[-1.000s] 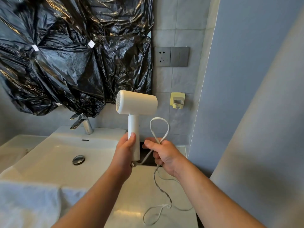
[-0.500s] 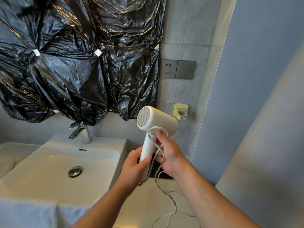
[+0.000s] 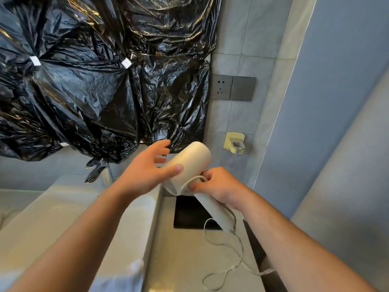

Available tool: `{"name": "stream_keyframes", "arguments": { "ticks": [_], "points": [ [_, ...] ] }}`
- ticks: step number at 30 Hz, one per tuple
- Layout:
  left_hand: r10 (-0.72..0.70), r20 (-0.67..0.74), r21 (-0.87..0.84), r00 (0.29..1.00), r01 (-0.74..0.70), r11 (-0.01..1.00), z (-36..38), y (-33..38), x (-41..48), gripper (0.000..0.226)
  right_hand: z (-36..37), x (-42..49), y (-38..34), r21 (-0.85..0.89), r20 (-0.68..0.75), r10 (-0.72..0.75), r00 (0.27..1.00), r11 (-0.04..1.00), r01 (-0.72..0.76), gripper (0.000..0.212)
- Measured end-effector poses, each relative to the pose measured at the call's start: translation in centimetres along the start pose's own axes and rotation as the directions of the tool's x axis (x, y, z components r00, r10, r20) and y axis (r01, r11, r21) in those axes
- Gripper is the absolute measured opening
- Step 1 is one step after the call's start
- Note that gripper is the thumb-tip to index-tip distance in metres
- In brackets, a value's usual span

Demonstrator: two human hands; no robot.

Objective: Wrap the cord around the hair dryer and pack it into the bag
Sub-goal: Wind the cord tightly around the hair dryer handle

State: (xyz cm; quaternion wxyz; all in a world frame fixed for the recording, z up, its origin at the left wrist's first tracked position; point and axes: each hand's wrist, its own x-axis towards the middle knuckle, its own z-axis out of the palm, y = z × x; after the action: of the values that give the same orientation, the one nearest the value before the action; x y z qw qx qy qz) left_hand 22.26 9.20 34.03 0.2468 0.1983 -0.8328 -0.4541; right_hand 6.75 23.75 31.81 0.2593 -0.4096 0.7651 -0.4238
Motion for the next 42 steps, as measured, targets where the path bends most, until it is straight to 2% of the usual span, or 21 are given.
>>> {"name": "stream_keyframes", "arguments": {
  "ticks": [2, 4, 6, 9, 11, 12, 15, 18, 20, 23, 25, 27, 28, 29, 31, 33, 35, 39, 42],
  "points": [
    [-0.022, 0.126, 0.203, 0.992, -0.004, 0.979, 0.3, 1.0, 0.9, 0.106, 0.3, 0.4, -0.8, -0.183, 0.049, -0.015, 0.999, 0.983, 0.024, 0.037],
    [-0.074, 0.164, 0.296, 0.984, 0.022, 0.955, 0.6, 1.0, 1.4, 0.107, 0.6, 0.6, -1.5, -0.302, 0.067, -0.025, 0.997, 0.952, 0.044, 0.034],
    [-0.109, 0.165, 0.185, 0.980, 0.078, 0.980, 0.8, 0.0, 1.7, 0.104, 0.8, 0.8, -2.1, -0.369, 0.071, -0.028, 0.997, 0.928, 0.052, 0.033],
    [-0.155, 0.254, -0.159, 0.955, 0.200, 0.967, 0.9, -1.8, 1.9, 0.083, 1.2, 1.0, -2.9, -0.447, 0.105, -0.019, 0.994, 0.892, 0.065, 0.028],
    [-0.192, 0.267, -0.220, 0.944, 0.254, 0.942, 1.1, -2.4, 1.6, 0.062, 1.5, 1.2, -3.0, -0.489, 0.124, -0.017, 0.992, 0.869, 0.076, 0.024],
    [-0.211, 0.218, -0.224, 0.953, 0.259, 0.939, 1.3, -2.8, 1.4, 0.055, 1.5, 1.2, -3.1, -0.491, 0.132, -0.018, 0.991, 0.867, 0.081, 0.024],
    [-0.254, 0.018, -0.261, 0.967, 0.250, 0.932, 1.6, -3.7, 1.1, 0.049, 0.1, 1.7, -3.8, -0.536, 0.079, -0.042, 0.996, 0.840, 0.078, 0.046],
    [-0.264, -0.139, -0.336, 0.955, 0.205, 0.919, 1.6, -3.9, 1.0, 0.043, -2.2, 1.9, -4.8, -0.656, -0.079, -0.089, 0.993, 0.754, 0.016, 0.040],
    [-0.260, -0.206, -0.367, 0.943, 0.171, 0.914, 1.3, -3.7, 1.1, 0.036, -3.2, 2.3, -5.0, -0.665, -0.192, -0.117, 0.974, 0.745, -0.042, 0.042],
    [-0.238, -0.276, -0.353, 0.931, 0.132, 0.926, 0.4, -4.0, 1.7, 0.036, -4.3, 2.9, -5.0, -0.494, -0.282, -0.111, 0.953, 0.868, -0.045, 0.030],
    [-0.214, -0.348, -0.311, 0.913, 0.102, 0.945, -0.1, -4.4, 2.0, 0.041, -4.9, 2.6, -5.2, -0.326, -0.207, -0.039, 0.978, 0.945, -0.031, 0.021],
    [-0.172, -0.422, -0.278, 0.890, 0.053, 0.959, -0.4, -4.5, 2.2, 0.045, -5.3, 1.9, -5.6, -0.090, -0.062, 0.057, 0.996, 0.994, -0.062, 0.024],
    [-0.155, -0.453, -0.267, 0.878, 0.032, 0.963, -0.5, -4.4, 2.1, 0.050, -5.4, 1.4, -5.7, 0.100, 0.040, 0.085, 0.996, 0.991, -0.089, 0.032],
    [-0.144, -0.475, -0.260, 0.868, 0.017, 0.965, -0.5, -4.3, 2.1, 0.056, -5.3, 1.2, -5.6, 0.313, 0.142, 0.082, 0.986, 0.942, -0.123, 0.040],
    [-0.118, -0.505, -0.267, 0.855, -0.024, 0.963, -0.4, -4.0, 1.9, 0.068, -4.3, 1.2, -5.1, 0.588, 0.246, 0.010, 0.969, 0.793, -0.158, 0.045],
    [-0.100, -0.531, -0.285, 0.841, -0.067, 0.956, 0.1, -3.8, 1.7, 0.075, -2.2, 1.8, -4.3, 0.660, 0.178, 0.007, 0.984, 0.741, -0.125, 0.027],
    [-0.084, -0.542, -0.318, 0.836, -0.111, 0.942, 0.6, -3.5, 1.5, 0.081, -0.1, 2.7, -3.4, 0.677, -0.010, 0.100, 0.995, 0.733, -0.067, 0.012],
    [-0.097, -0.534, -0.420, 0.840, -0.164, 0.893, 1.3, -3.7, 1.3, 0.078, 1.8, 3.3, -2.9, 0.727, -0.238, 0.235, 0.942, 0.686, 0.012, 0.012],
    [-0.084, -0.508, -0.474, 0.857, -0.196, 0.858, 2.0, -4.0, 1.1, 0.067, 2.2, 3.5, -3.2, 0.762, -0.227, 0.190, 0.955, 0.646, 0.052, 0.019]
  ]
}}
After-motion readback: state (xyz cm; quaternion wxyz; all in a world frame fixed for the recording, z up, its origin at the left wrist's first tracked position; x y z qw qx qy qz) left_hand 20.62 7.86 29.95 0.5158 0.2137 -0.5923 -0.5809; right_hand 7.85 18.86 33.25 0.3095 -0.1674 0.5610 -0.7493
